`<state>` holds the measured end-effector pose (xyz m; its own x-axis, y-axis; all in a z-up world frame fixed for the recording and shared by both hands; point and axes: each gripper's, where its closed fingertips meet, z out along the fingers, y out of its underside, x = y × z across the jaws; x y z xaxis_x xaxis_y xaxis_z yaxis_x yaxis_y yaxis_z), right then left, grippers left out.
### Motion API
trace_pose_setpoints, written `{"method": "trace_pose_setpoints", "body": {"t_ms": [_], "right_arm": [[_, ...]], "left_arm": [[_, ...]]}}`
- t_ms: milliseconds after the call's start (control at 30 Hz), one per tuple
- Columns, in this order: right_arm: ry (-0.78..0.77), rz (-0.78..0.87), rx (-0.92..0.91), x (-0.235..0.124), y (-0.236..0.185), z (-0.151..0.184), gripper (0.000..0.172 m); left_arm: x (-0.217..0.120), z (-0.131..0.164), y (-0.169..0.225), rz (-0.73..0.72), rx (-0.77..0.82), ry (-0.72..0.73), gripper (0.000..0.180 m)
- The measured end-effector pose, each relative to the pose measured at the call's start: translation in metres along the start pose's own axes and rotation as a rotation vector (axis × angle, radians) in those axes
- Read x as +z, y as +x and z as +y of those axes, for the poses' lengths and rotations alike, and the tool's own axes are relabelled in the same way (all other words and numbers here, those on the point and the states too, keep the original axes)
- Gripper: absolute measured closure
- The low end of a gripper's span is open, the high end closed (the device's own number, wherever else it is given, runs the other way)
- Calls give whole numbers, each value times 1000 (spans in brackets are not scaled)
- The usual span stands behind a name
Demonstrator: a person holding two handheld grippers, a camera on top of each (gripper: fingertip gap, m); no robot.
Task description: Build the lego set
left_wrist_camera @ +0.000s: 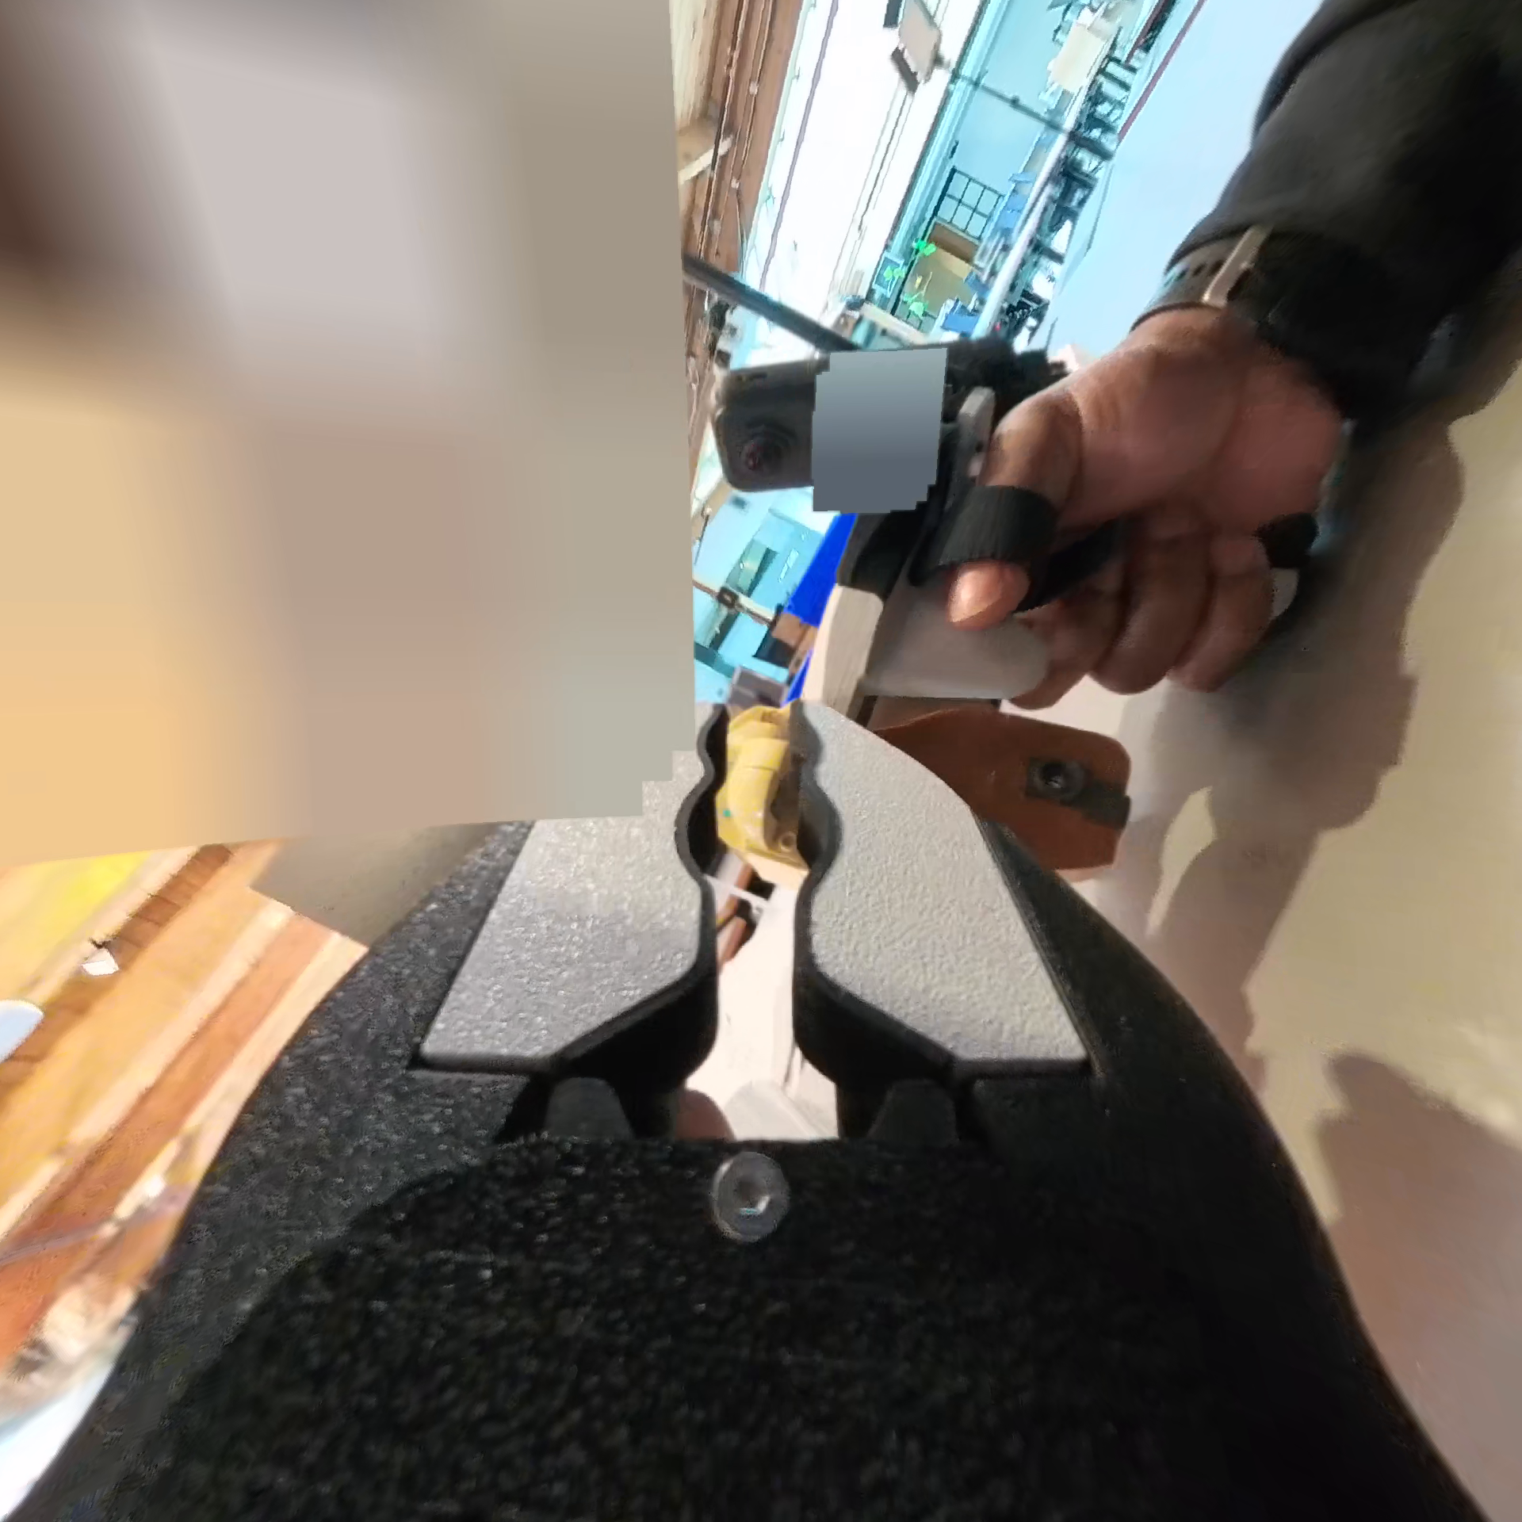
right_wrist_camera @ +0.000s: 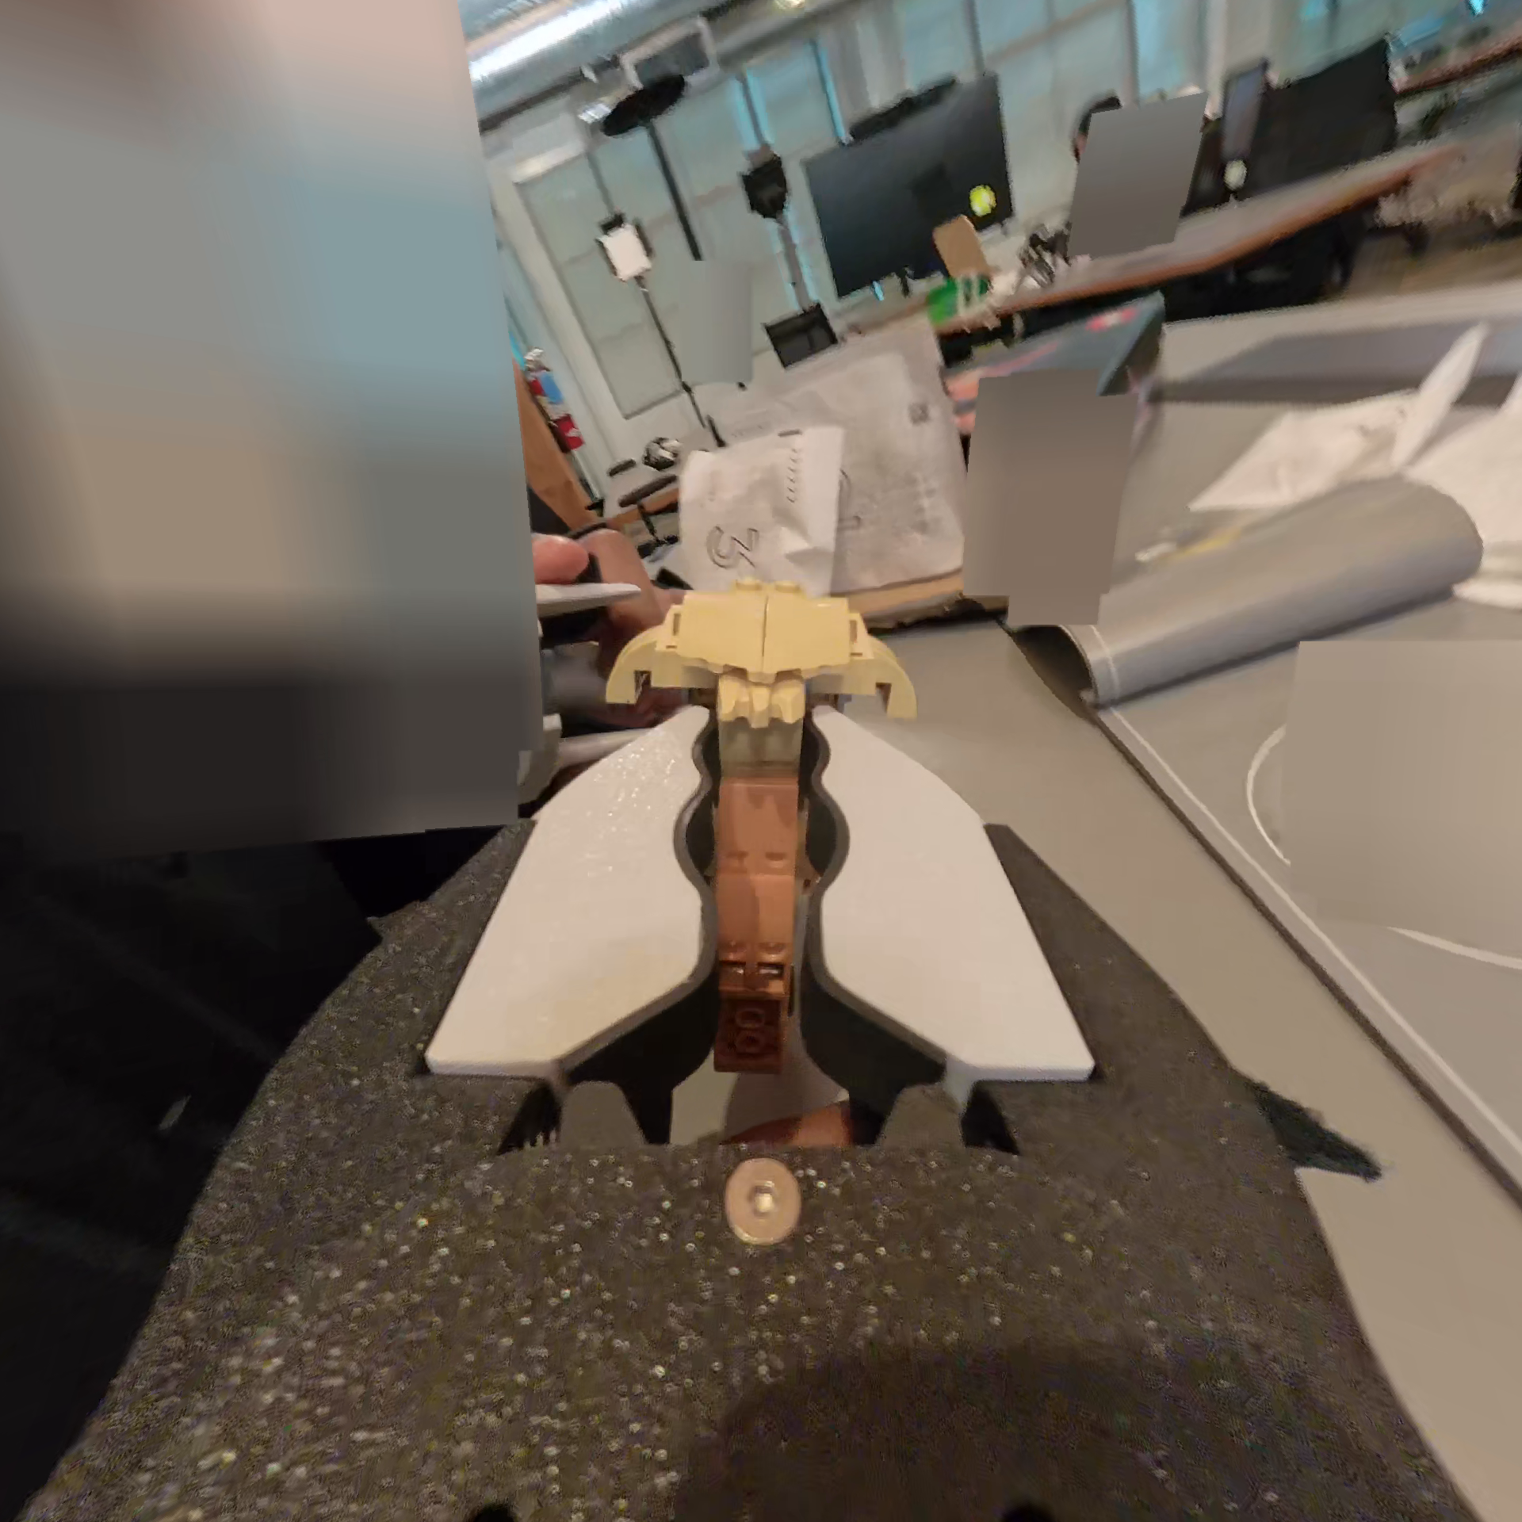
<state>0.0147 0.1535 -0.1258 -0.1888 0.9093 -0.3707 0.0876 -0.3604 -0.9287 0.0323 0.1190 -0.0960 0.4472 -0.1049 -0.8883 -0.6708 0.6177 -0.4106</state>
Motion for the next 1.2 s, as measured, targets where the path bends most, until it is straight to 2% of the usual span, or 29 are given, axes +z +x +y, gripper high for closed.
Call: {"method": "trace_pose_setpoints", "body": {"t_ms": [167, 367, 800, 1200], "right_arm": [[-59, 124, 86, 3, 19, 9, 154], [-83, 200, 108, 1, 29, 13, 154], [-104, 223, 99, 1, 31, 17, 154], [-109, 197, 77, 3, 26, 17, 154]], "left_arm": [[3, 20, -1, 7, -99, -98, 168], [11, 31, 9, 40, -93, -196, 177], [15, 45, 17, 42, 39, -304, 176], [15, 44, 21, 62, 22, -297, 180]]}}
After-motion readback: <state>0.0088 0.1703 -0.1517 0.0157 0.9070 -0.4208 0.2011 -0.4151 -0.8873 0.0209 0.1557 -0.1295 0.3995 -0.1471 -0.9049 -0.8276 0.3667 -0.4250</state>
